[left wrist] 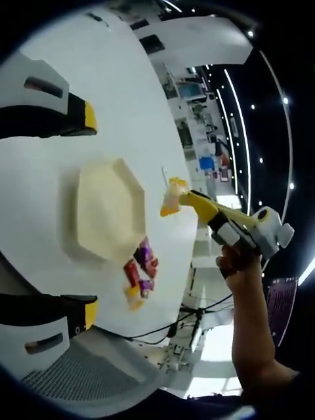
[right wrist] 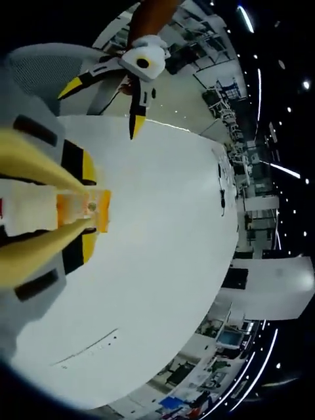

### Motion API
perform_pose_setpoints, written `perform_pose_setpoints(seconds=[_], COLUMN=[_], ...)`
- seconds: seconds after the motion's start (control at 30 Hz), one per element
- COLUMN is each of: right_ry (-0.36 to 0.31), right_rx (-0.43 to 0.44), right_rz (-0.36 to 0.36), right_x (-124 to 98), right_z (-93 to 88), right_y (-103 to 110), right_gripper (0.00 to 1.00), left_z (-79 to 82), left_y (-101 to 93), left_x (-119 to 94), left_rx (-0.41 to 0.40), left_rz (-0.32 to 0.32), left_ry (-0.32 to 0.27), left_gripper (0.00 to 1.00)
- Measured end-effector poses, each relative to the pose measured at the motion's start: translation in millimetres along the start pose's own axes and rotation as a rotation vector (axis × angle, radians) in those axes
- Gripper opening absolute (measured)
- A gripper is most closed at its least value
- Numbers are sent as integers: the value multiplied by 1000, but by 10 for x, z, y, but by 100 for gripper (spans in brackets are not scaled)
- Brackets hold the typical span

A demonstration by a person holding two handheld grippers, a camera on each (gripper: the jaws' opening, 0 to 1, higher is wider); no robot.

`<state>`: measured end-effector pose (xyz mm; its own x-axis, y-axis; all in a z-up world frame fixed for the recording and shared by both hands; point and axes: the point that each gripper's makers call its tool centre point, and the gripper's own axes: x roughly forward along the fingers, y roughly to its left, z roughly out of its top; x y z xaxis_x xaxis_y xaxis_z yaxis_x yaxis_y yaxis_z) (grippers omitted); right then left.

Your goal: Place the target food into the container with the food tongs after gripping and lifting it, then release it inside without dropping or visibly crushing the food.

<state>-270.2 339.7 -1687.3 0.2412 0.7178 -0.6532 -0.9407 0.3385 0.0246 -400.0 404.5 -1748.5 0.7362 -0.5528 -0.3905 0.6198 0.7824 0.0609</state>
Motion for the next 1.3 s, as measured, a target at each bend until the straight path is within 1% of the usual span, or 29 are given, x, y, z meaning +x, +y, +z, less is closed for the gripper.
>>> perform_pose_setpoints(seconds=[0.07, 0.23, 0.4, 0.67, 0.77, 0.87, 0.9, 0.97, 1.0, 1.07, 1.17, 1.27, 1.3], right_ry=[2, -7, -29, -75, -72, -87, -103, -106, -111, -121, -108, -101, -87], right_rx=[14, 13, -5, -39, -46, -47, -47, -49, -59, -48, -47, -52, -45], right_rz=[-1, -8, -4, -11, -15, -22, -18, -44, -48, -45, -60, -55, -54], right_x=[-4, -31, -137, -478, -596, -748, -813, -922, -996, -1099, -1252, -1341, -1355], right_z=[-20, -13, 13, -89, -164, -257, -297, -398, -456, -536, -741, -911, -992], right_y=[-23, -41, -30, -72, -78, -83, -76, -110, -97, -77, -65, -29, -21], right_gripper=[24, 24, 25, 26, 26, 26, 26, 26, 26, 26, 26, 26, 26], left_z=[0, -4, -2, 24, 36, 29, 27, 21, 20, 15, 16, 10, 8], left_y=[-6, -3, 2, -22, -35, -40, -38, -35, -34, -24, -14, -15, -16], left_x=[3, 2, 1, -4, -9, -5, -5, -4, -2, -2, -2, -3, -4], left_rx=[0, 2, -1, -10, -6, -7, -7, -4, -5, -5, -10, -8, -10], left_rz=[-4, -4, -5, -22, -25, -29, -28, -27, -26, -23, -20, -21, -22], left_ry=[0, 1, -1, -19, -25, -21, -19, -16, -17, -14, -14, -12, -10], left_gripper=[97, 97, 98, 99, 99, 99, 99, 99, 99, 99, 99, 99, 99])
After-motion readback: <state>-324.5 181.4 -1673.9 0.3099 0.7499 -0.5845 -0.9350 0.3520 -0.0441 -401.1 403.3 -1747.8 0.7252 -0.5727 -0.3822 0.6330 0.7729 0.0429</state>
